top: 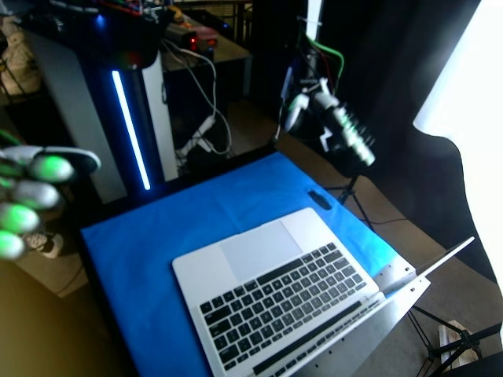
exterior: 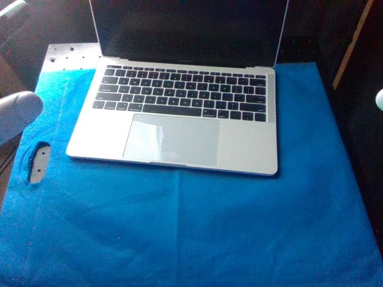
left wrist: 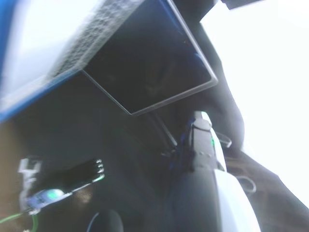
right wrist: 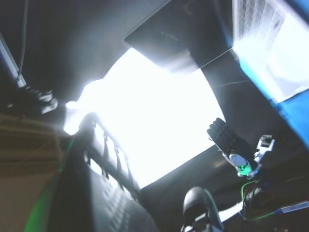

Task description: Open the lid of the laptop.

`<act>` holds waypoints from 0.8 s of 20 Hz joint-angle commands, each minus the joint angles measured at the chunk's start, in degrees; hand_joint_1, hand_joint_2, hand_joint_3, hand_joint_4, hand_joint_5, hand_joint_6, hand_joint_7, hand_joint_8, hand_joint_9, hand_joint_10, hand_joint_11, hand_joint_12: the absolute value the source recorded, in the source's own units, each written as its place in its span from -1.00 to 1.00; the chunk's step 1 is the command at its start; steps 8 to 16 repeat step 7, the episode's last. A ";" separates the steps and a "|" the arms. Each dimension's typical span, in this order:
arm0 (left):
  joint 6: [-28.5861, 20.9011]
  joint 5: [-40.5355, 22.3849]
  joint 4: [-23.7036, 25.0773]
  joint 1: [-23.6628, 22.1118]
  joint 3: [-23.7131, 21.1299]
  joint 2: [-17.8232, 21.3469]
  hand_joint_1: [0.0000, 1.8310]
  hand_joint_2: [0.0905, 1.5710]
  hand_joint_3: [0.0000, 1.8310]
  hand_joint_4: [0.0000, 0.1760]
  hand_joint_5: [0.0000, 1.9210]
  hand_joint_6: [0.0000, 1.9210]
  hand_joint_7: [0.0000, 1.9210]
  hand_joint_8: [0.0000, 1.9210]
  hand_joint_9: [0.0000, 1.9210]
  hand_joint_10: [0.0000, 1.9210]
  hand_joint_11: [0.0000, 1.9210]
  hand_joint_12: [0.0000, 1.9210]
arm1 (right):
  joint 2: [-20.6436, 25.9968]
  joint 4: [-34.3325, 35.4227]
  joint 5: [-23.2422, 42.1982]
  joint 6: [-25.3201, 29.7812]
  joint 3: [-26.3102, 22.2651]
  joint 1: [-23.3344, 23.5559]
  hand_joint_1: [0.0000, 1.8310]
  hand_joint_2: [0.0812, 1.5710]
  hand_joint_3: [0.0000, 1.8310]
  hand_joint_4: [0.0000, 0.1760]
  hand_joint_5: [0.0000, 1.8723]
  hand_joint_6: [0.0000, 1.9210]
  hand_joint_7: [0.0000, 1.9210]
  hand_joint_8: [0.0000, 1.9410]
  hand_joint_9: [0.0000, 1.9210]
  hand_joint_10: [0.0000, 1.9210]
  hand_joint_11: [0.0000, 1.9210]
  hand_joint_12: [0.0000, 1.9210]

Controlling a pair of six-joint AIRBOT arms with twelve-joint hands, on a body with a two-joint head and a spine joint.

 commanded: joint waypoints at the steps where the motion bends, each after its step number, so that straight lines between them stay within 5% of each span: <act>1: 0.26 -7.14 -0.35 -0.16 -0.18 0.19 -0.80 0.60 -1.00 -1.00 -0.97 -1.00 -0.99 -1.00 -0.98 -1.00 -1.00 -1.00 | 0.23 0.39 6.78 -0.04 0.00 0.43 -0.65 0.40 -1.00 -1.00 -0.88 -0.99 -0.89 -1.00 -0.90 -1.00 -0.90 -0.99; 16: 0.36 -7.16 -0.78 0.63 -1.42 1.25 -0.88 0.63 -0.99 -1.00 -0.97 -1.00 -1.00 -1.00 -1.00 -1.00 -1.00 -1.00 | 0.97 0.02 6.79 -0.05 -0.58 0.27 -0.69 0.36 -1.00 -1.00 -0.91 -0.99 -0.92 -0.99 -0.91 -0.99 -0.90 -0.99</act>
